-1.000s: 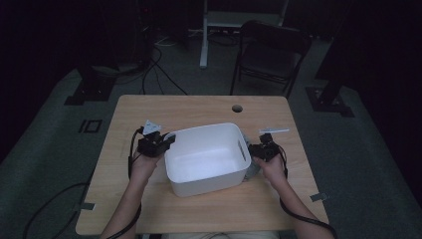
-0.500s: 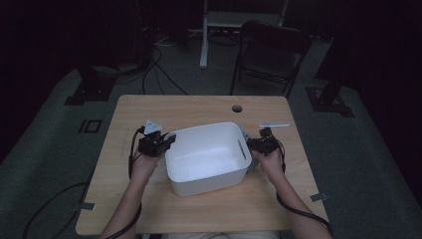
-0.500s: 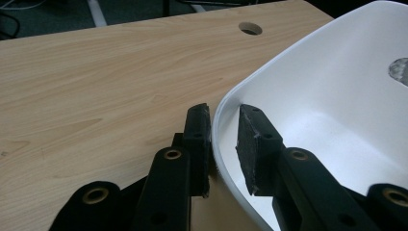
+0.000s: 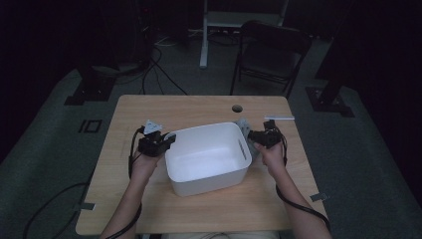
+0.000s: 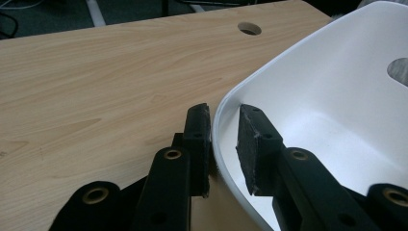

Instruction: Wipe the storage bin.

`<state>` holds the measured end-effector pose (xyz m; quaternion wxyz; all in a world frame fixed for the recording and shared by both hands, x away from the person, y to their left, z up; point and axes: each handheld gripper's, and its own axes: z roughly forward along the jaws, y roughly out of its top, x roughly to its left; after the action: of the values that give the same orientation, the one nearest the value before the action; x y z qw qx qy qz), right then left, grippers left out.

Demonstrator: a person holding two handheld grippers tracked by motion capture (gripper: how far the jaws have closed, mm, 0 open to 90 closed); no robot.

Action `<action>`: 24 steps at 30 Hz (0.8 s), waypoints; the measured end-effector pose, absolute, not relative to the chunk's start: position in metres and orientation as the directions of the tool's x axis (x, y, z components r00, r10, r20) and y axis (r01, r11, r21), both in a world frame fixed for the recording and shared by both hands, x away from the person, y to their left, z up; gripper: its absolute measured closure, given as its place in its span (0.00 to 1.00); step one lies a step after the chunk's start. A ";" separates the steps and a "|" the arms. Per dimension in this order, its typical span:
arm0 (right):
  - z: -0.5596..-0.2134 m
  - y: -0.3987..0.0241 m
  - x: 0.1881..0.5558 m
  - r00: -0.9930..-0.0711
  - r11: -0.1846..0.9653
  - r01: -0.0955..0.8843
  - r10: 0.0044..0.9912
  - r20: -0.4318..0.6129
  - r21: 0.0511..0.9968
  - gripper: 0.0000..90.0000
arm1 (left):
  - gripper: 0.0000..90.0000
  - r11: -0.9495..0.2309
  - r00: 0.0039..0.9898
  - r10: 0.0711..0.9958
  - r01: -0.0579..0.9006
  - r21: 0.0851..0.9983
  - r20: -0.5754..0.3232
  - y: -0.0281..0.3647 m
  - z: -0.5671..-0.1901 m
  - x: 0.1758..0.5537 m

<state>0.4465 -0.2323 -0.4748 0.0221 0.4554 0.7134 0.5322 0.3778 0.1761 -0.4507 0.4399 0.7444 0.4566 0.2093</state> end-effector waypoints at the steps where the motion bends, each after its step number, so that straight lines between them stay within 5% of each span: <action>1: -0.470 -0.233 0.447 -0.589 0.008 0.620 0.666 0.458 0.785 0.85 | 0.83 -0.196 0.495 0.864 0.496 0.846 -0.089 0.176 -0.451 0.378; 24: -0.528 -0.213 0.468 -0.521 0.113 0.731 0.729 0.444 0.673 0.86 | 0.83 -0.186 0.468 0.880 0.490 0.852 -0.077 0.171 -0.451 0.377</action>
<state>0.4684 -0.2126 -0.5276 -0.0013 0.4891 0.7461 0.4518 0.3766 0.1714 -0.4510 0.4369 0.7370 0.4649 0.2233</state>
